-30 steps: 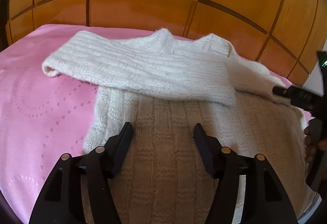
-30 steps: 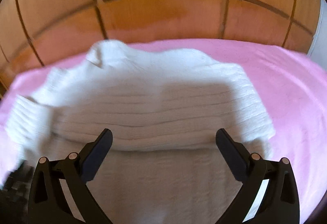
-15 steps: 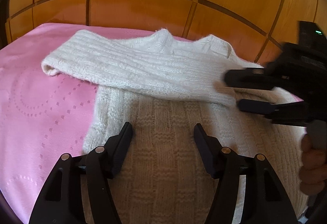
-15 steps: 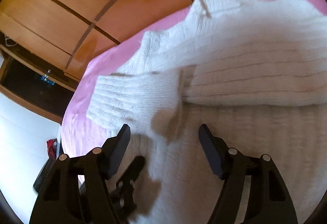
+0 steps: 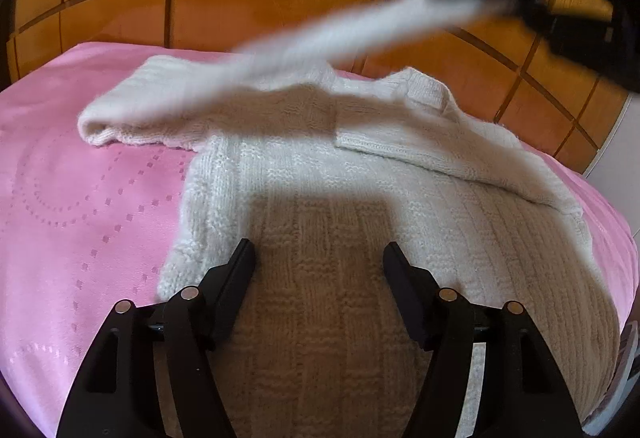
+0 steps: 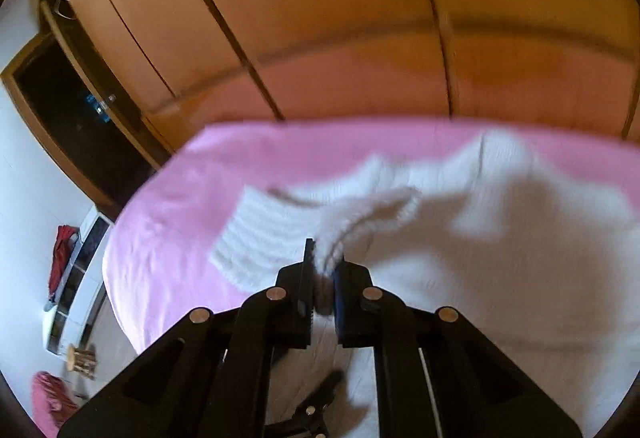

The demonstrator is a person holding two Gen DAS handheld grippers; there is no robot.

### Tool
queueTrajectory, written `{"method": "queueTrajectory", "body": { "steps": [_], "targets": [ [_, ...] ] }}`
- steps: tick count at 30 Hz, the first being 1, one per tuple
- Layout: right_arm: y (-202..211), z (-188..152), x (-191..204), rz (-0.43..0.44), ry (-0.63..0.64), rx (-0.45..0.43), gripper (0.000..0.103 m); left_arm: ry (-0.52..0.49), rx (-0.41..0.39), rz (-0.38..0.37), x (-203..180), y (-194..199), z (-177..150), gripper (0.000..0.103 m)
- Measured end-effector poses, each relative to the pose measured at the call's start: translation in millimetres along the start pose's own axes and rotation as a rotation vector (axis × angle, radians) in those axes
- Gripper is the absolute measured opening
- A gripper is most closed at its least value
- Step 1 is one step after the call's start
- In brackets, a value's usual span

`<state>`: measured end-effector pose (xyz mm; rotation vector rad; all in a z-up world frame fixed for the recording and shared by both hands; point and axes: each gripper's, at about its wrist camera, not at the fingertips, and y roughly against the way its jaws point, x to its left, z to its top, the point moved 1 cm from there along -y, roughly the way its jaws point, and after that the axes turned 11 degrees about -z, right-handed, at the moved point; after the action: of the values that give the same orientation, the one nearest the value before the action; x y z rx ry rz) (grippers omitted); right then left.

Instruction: Fold small clothes

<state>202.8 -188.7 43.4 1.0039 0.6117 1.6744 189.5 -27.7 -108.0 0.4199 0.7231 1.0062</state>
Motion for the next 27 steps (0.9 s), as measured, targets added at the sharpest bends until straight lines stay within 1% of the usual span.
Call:
{"method": "queueTrajectory", "body": {
  "steps": [2,4,7,8,12,16,18,19,20,21,23,25,26,27],
  "targets": [
    [18.1,11.7,-11.7,-0.020,-0.006,-0.051,0.007,0.002,-0.001,-0.002,0.0,0.7,-0.8,0.066],
    [34.1,18.2,-33.5,-0.050,-0.035,-0.094,0.006,0.000,0.000,0.000,-0.6,0.4,-0.9,0.066],
    [46.5,17.2,-78.3,-0.103,-0.120,-0.121,0.006,-0.002,0.000,0.004,-0.4,-0.4,-0.6,0.066],
    [47.2,15.9,-86.8,-0.121,-0.142,-0.124,0.006,-0.002,0.000,0.005,-0.5,-0.3,-0.6,0.066],
    [42.0,-5.4,-152.5,-0.204,-0.267,-0.090,0.006,-0.008,0.004,0.009,-3.1,-1.8,-1.7,0.067],
    [28.3,-32.4,-202.3,-0.281,-0.361,-0.032,0.006,-0.018,0.010,0.019,-7.5,-3.3,-2.4,0.068],
    [18.3,-47.6,-222.2,-0.331,-0.389,0.002,0.004,-0.020,0.012,0.022,-8.7,-3.0,-2.9,0.068],
    [13.5,-56.1,-230.0,-0.381,-0.400,0.019,0.000,-0.021,0.013,0.023,-8.4,-3.1,-2.8,0.068],
    [10.0,-60.3,-234.7,-0.409,-0.413,0.028,0.000,-0.023,0.014,0.026,-9.1,-3.3,-3.0,0.068],
    [5.2,-68.7,-247.1,-0.430,-0.452,0.043,0.000,-0.024,0.015,0.027,-9.2,-3.5,-1.8,0.068],
    [-0.6,-84.5,-264.8,-0.414,-0.509,0.071,0.000,-0.023,0.015,0.026,-8.8,-2.5,-1.4,0.068],
    [-2.9,-91.9,-266.3,-0.418,-0.491,0.065,0.000,-0.022,0.016,0.026,-8.7,-2.7,-1.5,0.068],
    [0.1,-92.6,-265.4,-0.419,-0.486,0.061,0.000,-0.022,0.016,0.022,-8.9,-2.7,-1.7,0.072],
    [4.2,-92.1,-264.4,-0.405,-0.487,0.054,0.002,-0.025,0.021,0.006,-9.4,-3.1,-1.5,0.074]
  ]
}}
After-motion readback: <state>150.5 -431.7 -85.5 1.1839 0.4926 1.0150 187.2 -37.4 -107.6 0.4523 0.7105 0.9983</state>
